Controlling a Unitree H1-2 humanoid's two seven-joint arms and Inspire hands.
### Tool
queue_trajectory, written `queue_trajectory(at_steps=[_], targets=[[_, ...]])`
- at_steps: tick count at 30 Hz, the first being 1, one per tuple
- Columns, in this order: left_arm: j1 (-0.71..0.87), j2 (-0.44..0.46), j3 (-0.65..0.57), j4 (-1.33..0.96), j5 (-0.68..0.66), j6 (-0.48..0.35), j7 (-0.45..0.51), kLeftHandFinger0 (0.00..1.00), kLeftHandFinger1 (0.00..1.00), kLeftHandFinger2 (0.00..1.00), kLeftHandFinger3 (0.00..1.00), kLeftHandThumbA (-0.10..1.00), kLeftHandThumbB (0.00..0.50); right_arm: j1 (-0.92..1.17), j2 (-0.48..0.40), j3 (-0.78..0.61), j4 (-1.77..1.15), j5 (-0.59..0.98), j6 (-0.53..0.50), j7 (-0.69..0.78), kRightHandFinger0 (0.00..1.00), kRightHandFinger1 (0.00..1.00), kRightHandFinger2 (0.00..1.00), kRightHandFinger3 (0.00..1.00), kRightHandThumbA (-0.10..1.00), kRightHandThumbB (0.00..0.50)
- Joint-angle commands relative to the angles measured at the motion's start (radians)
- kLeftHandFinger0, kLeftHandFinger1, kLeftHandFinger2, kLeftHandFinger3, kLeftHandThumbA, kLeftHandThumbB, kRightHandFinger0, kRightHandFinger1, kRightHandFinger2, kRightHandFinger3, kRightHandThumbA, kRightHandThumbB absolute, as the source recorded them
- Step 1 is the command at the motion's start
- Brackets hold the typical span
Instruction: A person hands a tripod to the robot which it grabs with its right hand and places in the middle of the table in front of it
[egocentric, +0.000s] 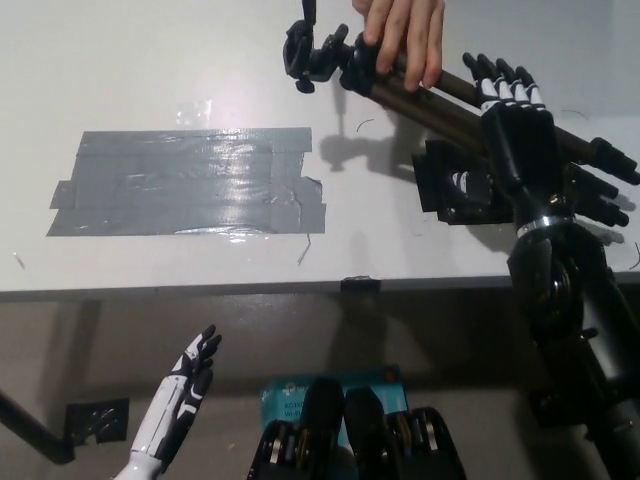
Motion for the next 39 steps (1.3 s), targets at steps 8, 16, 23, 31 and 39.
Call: queue_trajectory(at_steps=[8, 16, 23, 31, 39], targets=[[-0.016, 0.016, -0.006, -0.011, 0.008, -0.044, 0.004, 1.00, 1.00, 1.00, 1.00, 1.00, 0.331, -0.186, 0.004, 0.010, 0.219, -0.013, 0.036, -0.198, 1.00, 1.00, 1.00, 1.00, 0.61, 0.350], [-0.021, 0.018, -0.006, -0.032, 0.015, -0.019, -0.006, 1.00, 1.00, 1.00, 1.00, 1.00, 0.331, -0.235, 0.019, -0.031, 0.310, 0.026, -0.091, -0.510, 0.00, 0.30, 0.71, 0.71, -0.10, 0.202], [-0.011, 0.014, -0.009, -0.030, 0.018, -0.020, -0.003, 1.00, 1.00, 1.00, 1.00, 1.00, 0.318, -0.209, 0.014, -0.022, 0.274, 0.042, -0.144, -0.543, 0.00, 0.38, 0.73, 0.93, -0.10, 0.202], [-0.014, 0.016, -0.010, -0.024, 0.029, -0.021, 0.001, 1.00, 1.00, 1.00, 1.00, 1.00, 0.286, -0.204, 0.004, -0.014, 0.253, 0.051, -0.157, -0.557, 0.00, 0.42, 0.77, 0.95, -0.10, 0.207], [-0.014, 0.016, -0.012, -0.025, 0.025, -0.021, -0.003, 1.00, 1.00, 1.00, 1.00, 1.00, 0.280, -0.208, -0.016, 0.030, 0.303, 0.045, -0.209, -0.567, 0.00, 0.45, 0.80, 0.96, -0.10, 0.233]])
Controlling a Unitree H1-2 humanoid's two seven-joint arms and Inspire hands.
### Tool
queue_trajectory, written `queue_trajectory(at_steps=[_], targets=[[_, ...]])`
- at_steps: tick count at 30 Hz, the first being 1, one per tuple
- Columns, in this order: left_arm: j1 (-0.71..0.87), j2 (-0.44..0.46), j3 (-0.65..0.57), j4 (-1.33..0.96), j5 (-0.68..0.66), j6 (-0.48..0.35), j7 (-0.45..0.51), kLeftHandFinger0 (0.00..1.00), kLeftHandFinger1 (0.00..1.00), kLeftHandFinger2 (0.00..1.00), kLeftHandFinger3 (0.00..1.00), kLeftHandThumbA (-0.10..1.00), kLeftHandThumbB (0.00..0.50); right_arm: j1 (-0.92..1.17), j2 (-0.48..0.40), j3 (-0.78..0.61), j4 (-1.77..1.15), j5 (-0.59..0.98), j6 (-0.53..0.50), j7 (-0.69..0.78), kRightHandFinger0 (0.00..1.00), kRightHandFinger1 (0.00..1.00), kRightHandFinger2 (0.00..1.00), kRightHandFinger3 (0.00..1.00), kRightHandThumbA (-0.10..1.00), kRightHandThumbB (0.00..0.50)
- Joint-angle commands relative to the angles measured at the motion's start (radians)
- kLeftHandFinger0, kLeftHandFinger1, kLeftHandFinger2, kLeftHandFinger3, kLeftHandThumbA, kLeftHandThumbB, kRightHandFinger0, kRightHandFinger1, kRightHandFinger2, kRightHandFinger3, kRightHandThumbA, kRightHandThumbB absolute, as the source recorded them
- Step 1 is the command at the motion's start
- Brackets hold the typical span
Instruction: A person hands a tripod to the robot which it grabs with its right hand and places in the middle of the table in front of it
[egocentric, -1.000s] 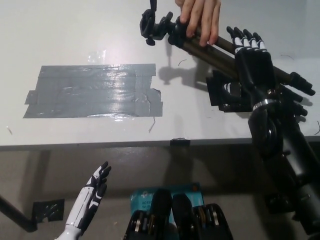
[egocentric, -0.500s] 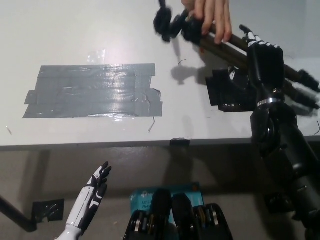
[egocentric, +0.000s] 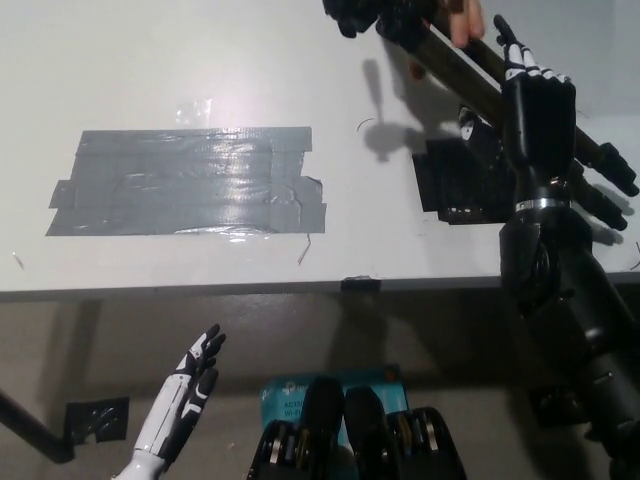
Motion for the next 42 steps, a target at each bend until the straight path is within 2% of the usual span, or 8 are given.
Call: queue_trajectory(at_steps=[1, 18, 20, 21, 22, 24, 26, 42], targets=[[-0.009, 0.015, -0.005, -0.024, 0.009, -0.023, -0.002, 1.00, 1.00, 1.00, 1.00, 1.00, 0.281, -0.091, -0.025, 0.018, 0.007, 0.010, -0.106, -0.103, 0.00, 0.45, 0.80, 0.96, -0.10, 0.233], [-0.009, 0.015, -0.008, -0.038, 0.007, -0.008, -0.008, 1.00, 1.00, 1.00, 1.00, 1.00, 0.281, -0.163, -0.075, 0.239, 0.320, -0.035, -0.178, 0.011, 0.03, 0.48, 0.86, 0.89, -0.10, 0.228], [-0.010, 0.017, -0.008, -0.040, 0.007, -0.007, -0.008, 1.00, 1.00, 1.00, 1.00, 1.00, 0.281, -0.172, -0.074, 0.243, 0.341, -0.020, -0.164, 0.057, 0.04, 0.43, 0.69, 0.63, -0.04, 0.220], [-0.013, 0.017, -0.008, -0.036, 0.007, -0.012, -0.007, 1.00, 1.00, 1.00, 1.00, 1.00, 0.277, -0.180, -0.076, 0.238, 0.346, 0.010, -0.151, 0.133, 0.15, 0.52, 0.74, 0.71, 0.14, 0.249], [-0.019, 0.016, -0.008, -0.029, 0.008, -0.018, -0.005, 1.00, 1.00, 1.00, 1.00, 1.00, 0.277, -0.183, -0.086, 0.223, 0.317, 0.065, -0.138, 0.286, 0.52, 0.87, 0.98, 0.97, 0.35, 0.301], [-0.022, 0.017, -0.008, -0.030, 0.012, -0.017, -0.003, 1.00, 1.00, 1.00, 1.00, 1.00, 0.277, -0.187, -0.098, 0.208, 0.292, 0.122, -0.140, 0.434, 0.99, 1.00, 1.00, 1.00, 0.46, 0.380], [-0.021, 0.017, -0.011, -0.034, 0.012, -0.011, -0.008, 1.00, 1.00, 1.00, 1.00, 1.00, 0.278, -0.181, -0.114, 0.196, 0.225, 0.182, -0.083, 0.634, 1.00, 1.00, 1.00, 1.00, 0.63, 0.497], [-0.031, 0.023, -0.015, -0.033, 0.011, -0.002, -0.014, 1.00, 1.00, 1.00, 1.00, 1.00, 0.273, -0.177, -0.381, 0.034, -0.701, 0.902, 0.297, 1.229, 1.00, 1.00, 1.00, 1.00, 0.72, 0.500]])
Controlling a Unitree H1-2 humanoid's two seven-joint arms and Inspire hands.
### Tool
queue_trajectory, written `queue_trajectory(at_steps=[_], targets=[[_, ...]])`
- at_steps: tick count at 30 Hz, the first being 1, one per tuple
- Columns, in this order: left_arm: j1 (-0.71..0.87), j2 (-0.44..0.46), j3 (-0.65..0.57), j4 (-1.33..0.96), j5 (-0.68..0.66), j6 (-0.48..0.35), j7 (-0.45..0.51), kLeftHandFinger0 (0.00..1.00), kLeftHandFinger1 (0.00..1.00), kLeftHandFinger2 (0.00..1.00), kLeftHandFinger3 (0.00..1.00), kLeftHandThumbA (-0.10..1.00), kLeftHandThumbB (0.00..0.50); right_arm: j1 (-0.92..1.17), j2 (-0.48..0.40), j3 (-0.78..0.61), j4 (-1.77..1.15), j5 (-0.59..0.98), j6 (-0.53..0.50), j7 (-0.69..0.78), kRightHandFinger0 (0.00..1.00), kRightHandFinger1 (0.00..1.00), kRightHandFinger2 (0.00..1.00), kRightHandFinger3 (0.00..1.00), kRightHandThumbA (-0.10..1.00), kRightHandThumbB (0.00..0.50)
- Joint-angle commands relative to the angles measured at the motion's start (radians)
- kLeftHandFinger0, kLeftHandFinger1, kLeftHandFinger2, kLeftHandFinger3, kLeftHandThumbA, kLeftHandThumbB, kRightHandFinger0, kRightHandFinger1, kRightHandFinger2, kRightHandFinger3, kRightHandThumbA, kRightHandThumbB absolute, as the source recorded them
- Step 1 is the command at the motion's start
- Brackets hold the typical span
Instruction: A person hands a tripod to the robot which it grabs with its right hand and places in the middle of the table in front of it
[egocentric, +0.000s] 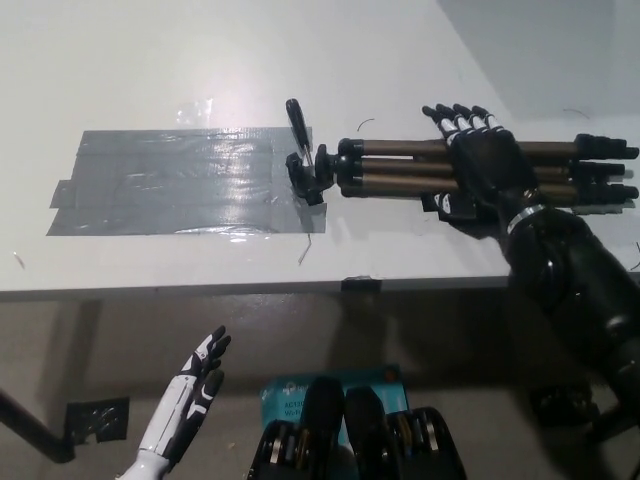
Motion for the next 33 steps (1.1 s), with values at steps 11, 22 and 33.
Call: queue_trajectory(at_steps=[11, 22, 33], targets=[[-0.033, 0.025, -0.009, -0.037, 0.007, -0.012, -0.012, 1.00, 1.00, 1.00, 1.00, 1.00, 0.269, -0.073, -0.274, -0.451, -1.054, 1.167, 0.335, 0.520, 1.00, 1.00, 1.00, 1.00, 0.75, 0.500], [-0.048, 0.024, -0.011, -0.027, 0.003, -0.021, -0.009, 1.00, 1.00, 1.00, 1.00, 1.00, 0.260, 0.145, -0.224, -0.510, -1.371, 1.227, 0.255, 0.260, 1.00, 1.00, 1.00, 1.00, 0.74, 0.500], [-0.027, 0.027, -0.013, -0.022, -0.004, -0.027, -0.013, 1.00, 1.00, 1.00, 1.00, 1.00, 0.269, 0.611, -0.033, -0.367, -1.347, 1.195, 0.184, 0.247, 1.00, 1.00, 1.00, 1.00, 0.79, 0.438]])
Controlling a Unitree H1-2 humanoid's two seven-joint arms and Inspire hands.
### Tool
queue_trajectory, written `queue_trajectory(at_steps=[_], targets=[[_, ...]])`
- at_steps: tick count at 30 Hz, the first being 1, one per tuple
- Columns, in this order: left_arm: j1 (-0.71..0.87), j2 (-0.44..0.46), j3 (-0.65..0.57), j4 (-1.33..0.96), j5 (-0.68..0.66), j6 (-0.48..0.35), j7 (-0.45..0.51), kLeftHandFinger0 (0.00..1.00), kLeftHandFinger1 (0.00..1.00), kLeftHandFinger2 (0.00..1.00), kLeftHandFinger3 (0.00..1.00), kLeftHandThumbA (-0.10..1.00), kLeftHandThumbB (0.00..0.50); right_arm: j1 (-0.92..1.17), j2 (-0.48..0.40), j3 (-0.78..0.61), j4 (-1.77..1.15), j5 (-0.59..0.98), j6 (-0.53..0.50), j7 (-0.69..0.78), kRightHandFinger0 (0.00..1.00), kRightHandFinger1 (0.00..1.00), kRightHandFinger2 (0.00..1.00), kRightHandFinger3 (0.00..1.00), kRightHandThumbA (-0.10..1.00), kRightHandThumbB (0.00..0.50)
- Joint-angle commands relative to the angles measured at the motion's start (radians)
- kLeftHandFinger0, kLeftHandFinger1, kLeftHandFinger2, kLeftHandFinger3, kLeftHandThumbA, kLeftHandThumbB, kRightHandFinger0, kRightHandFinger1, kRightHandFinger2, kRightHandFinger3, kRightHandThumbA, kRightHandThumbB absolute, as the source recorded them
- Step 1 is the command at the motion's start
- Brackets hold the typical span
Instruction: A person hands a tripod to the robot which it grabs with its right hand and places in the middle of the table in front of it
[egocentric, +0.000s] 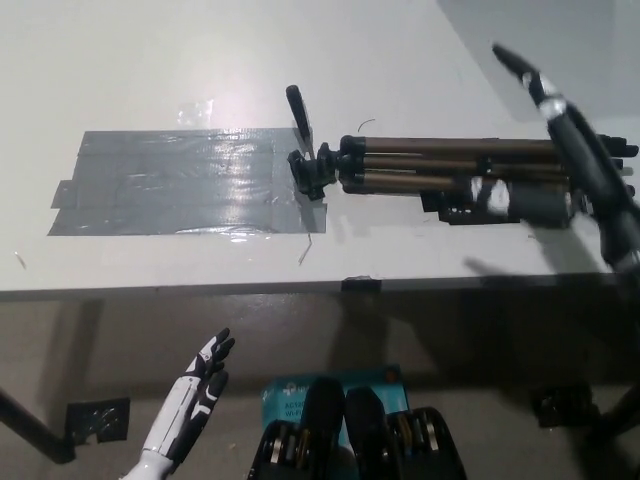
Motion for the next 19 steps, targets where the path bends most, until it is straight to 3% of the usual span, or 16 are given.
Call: queue_trajectory(at_steps=[1, 2, 4, 6, 7, 9, 12, 13, 15, 19], targets=[[-0.020, 0.028, 0.000, -0.029, -0.001, -0.040, -0.011, 1.00, 1.00, 1.00, 1.00, 1.00, 0.268, 0.255, 0.082, -0.090, -0.375, 0.542, 0.042, 0.027, 1.00, 1.00, 1.00, 1.00, 0.80, 0.416], [-0.020, 0.029, 0.000, -0.029, 0.001, -0.041, -0.010, 1.00, 1.00, 1.00, 1.00, 1.00, 0.268, 0.262, 0.089, -0.086, -0.358, 0.532, 0.039, 0.032, 1.00, 1.00, 1.00, 1.00, 0.81, 0.410], [-0.020, 0.029, 0.001, -0.022, 0.000, -0.044, -0.009, 1.00, 1.00, 1.00, 1.00, 1.00, 0.278, 0.307, 0.147, -0.073, -0.239, 0.501, 0.020, 0.048, 1.00, 1.00, 1.00, 1.00, 0.78, 0.311], [-0.021, 0.030, 0.001, -0.018, 0.000, -0.047, -0.009, 1.00, 1.00, 1.00, 1.00, 1.00, 0.279, 0.331, 0.181, -0.068, -0.168, 0.490, 0.001, 0.059, 1.00, 1.00, 1.00, 1.00, 0.79, 0.265], [-0.016, 0.027, -0.001, -0.015, 0.001, -0.053, -0.007, 1.00, 1.00, 1.00, 1.00, 1.00, 0.277, 0.348, 0.206, -0.070, -0.125, 0.491, -0.010, 0.062, 1.00, 1.00, 1.00, 1.00, 0.77, 0.192], [-0.014, 0.024, -0.001, -0.013, 0.000, -0.057, -0.004, 1.00, 1.00, 1.00, 1.00, 1.00, 0.274, 0.361, 0.249, -0.080, -0.062, 0.491, -0.009, 0.054, 1.00, 1.00, 1.00, 1.00, 0.77, 0.158], [-0.011, 0.024, 0.002, -0.018, 0.001, -0.057, 0.000, 1.00, 1.00, 1.00, 1.00, 1.00, 0.275, 0.365, 0.322, -0.103, 0.045, 0.509, 0.014, 0.053, 1.00, 1.00, 1.00, 1.00, 0.79, 0.136], [-0.012, 0.022, 0.002, -0.019, 0.000, -0.052, 0.000, 1.00, 1.00, 1.00, 1.00, 1.00, 0.280, 0.365, 0.327, -0.109, 0.065, 0.510, 0.017, 0.063, 1.00, 1.00, 1.00, 1.00, 0.80, 0.126], [-0.014, 0.020, 0.001, -0.020, 0.001, -0.051, 0.000, 1.00, 1.00, 1.00, 1.00, 1.00, 0.281, 0.363, 0.334, -0.119, 0.102, 0.510, 0.027, 0.071, 1.00, 1.00, 1.00, 1.00, 0.80, 0.154], [-0.012, 0.021, 0.002, -0.026, -0.001, -0.052, -0.002, 1.00, 1.00, 1.00, 1.00, 1.00, 0.282, 0.358, 0.348, -0.130, 0.150, 0.490, 0.031, 0.090, 1.00, 1.00, 1.00, 1.00, 0.80, 0.124]])
